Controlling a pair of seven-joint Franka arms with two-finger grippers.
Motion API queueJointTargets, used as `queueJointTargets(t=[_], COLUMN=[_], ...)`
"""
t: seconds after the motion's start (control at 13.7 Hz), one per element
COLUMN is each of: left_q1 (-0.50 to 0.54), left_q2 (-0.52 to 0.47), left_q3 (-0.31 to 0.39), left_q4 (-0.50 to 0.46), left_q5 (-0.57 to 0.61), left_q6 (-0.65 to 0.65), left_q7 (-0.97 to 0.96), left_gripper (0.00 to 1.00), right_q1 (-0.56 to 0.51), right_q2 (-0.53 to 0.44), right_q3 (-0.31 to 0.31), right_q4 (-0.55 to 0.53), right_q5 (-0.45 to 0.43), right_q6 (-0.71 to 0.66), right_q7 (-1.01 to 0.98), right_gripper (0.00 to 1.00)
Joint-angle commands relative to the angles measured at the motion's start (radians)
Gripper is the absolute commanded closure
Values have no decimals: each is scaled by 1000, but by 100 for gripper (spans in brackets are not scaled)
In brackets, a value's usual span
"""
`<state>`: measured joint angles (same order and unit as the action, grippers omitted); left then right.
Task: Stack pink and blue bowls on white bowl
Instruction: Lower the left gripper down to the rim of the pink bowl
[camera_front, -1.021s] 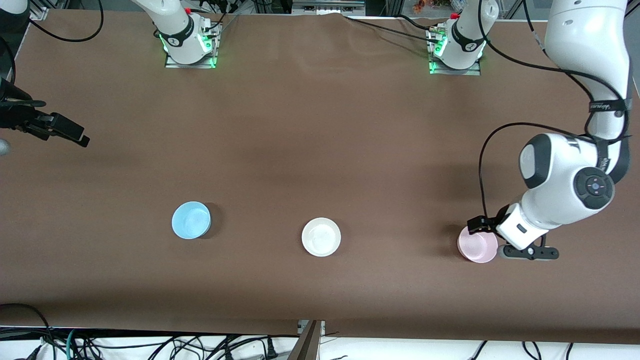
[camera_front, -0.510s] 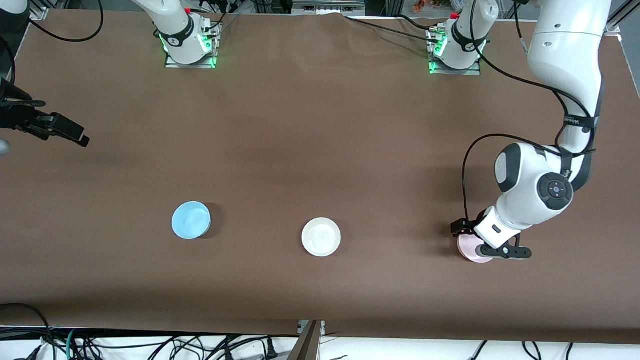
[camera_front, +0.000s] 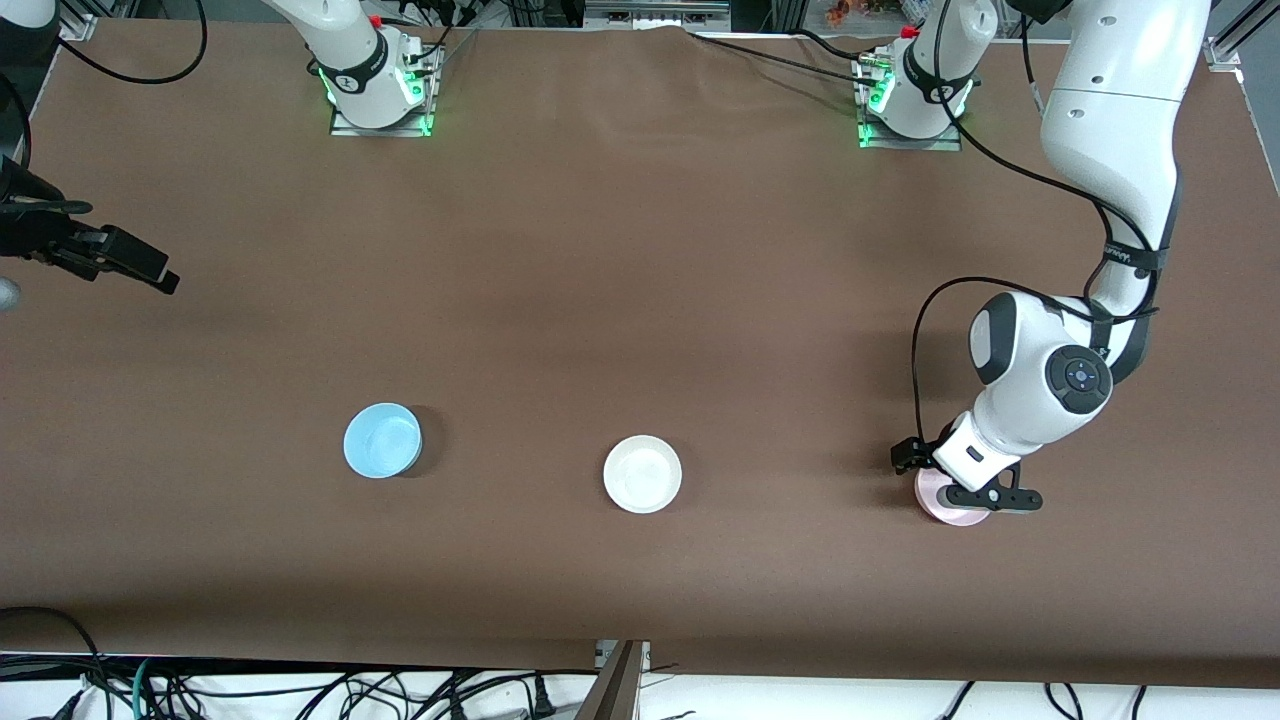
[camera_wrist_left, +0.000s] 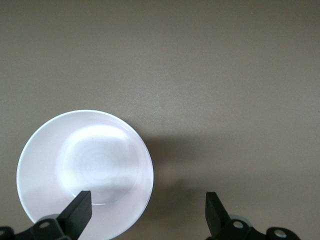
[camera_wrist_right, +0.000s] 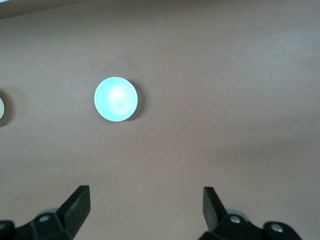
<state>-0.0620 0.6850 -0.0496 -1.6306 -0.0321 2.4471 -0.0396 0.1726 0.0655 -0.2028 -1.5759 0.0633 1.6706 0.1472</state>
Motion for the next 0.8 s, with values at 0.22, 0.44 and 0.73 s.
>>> queueJointTargets(t=[0.22, 0.44, 0.73], left_q1=[-18, -15, -9], left_q2=[34, 48, 54], left_q3=[2, 1, -1], left_q4=[-8, -21, -23], left_q5=[24, 24, 23], left_q6=[79, 121, 127], left_q7=[-8, 1, 0], left_gripper=[4, 7, 9], right_q1=[-5, -5, -5], right_q2=[-13, -6, 5], right_q3=[5, 5, 5], right_q4=[1, 2, 1], right_q5=[13, 15, 13], right_q6=[0, 3, 17], right_q7=[-8, -9, -9], right_gripper=[0, 0, 0])
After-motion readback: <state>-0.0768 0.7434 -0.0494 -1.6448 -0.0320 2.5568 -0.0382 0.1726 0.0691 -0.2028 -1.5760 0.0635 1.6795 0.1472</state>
